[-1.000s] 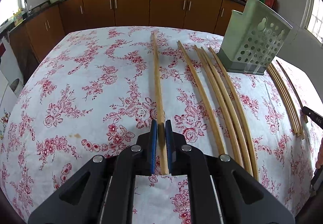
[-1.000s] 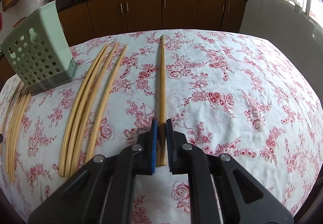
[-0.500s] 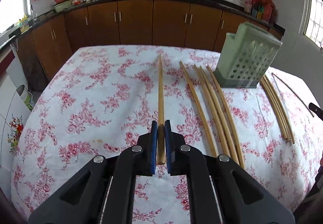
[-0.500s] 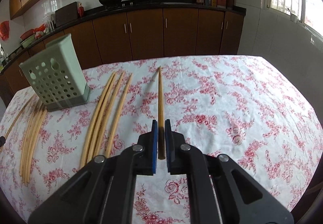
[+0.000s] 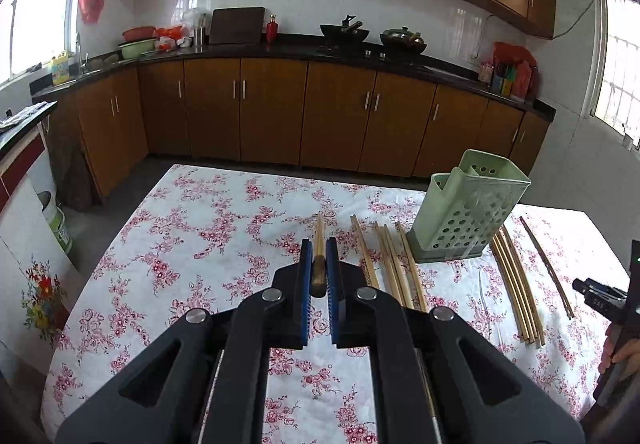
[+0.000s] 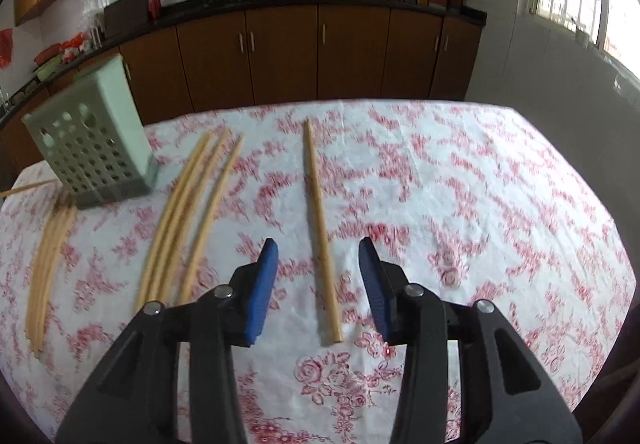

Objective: Organize utensils
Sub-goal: 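Lift the held chopstick with the left tool while the right tool lifts its chopstick, then carry the chopstick over the green holder with the left tool while the right tool does likewise, then open the left tool to drop its chopstick into the holder while the right tool opens too, then close the left tool on another chopstick while the right tool grasps one too, then lift the chopstick with the left tool while the right tool lifts its chopstick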

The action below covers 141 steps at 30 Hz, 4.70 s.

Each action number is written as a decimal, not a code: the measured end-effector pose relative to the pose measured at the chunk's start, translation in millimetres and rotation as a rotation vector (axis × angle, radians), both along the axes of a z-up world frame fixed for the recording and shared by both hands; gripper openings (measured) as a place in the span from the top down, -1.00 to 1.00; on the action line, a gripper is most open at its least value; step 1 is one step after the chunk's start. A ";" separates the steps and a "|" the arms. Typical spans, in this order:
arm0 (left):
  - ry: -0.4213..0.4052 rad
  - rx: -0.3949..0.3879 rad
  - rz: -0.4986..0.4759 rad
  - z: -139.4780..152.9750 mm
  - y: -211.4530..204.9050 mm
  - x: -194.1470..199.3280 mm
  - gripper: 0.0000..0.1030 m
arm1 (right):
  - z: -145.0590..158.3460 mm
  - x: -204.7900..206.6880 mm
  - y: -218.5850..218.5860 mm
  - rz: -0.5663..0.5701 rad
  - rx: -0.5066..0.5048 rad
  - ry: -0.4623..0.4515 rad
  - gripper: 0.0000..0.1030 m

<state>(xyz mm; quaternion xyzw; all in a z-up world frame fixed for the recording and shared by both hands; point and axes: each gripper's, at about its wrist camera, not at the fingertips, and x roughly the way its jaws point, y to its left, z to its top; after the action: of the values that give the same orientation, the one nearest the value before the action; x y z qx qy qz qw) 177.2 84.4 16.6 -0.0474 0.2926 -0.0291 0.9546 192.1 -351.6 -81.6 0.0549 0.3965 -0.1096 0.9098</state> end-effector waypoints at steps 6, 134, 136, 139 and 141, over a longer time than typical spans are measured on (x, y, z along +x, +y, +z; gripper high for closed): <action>0.000 -0.005 0.004 -1.7 1.0 -3.9 0.86 | -33.8 6.1 -0.3 0.013 -0.023 0.078 0.65; 0.308 0.066 -0.070 -107.2 -75.9 27.5 0.85 | -30.5 34.5 19.1 0.009 0.084 0.034 0.84; 0.308 0.068 -0.028 -106.8 -65.0 33.6 0.86 | -31.9 36.1 22.4 0.030 0.092 0.032 0.84; 0.308 0.064 0.013 -106.6 -46.3 41.5 0.86 | -32.5 34.0 27.2 0.064 0.094 0.028 0.84; 0.304 0.062 0.019 -106.6 -35.7 44.8 0.86 | -32.7 32.8 30.7 0.081 0.091 0.025 0.84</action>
<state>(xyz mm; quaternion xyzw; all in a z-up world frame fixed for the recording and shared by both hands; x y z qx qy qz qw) 222.0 48.6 -90.0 -0.0244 0.4339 -0.0036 0.9006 224.9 -320.9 -114.3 0.0790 0.4143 -0.0552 0.9050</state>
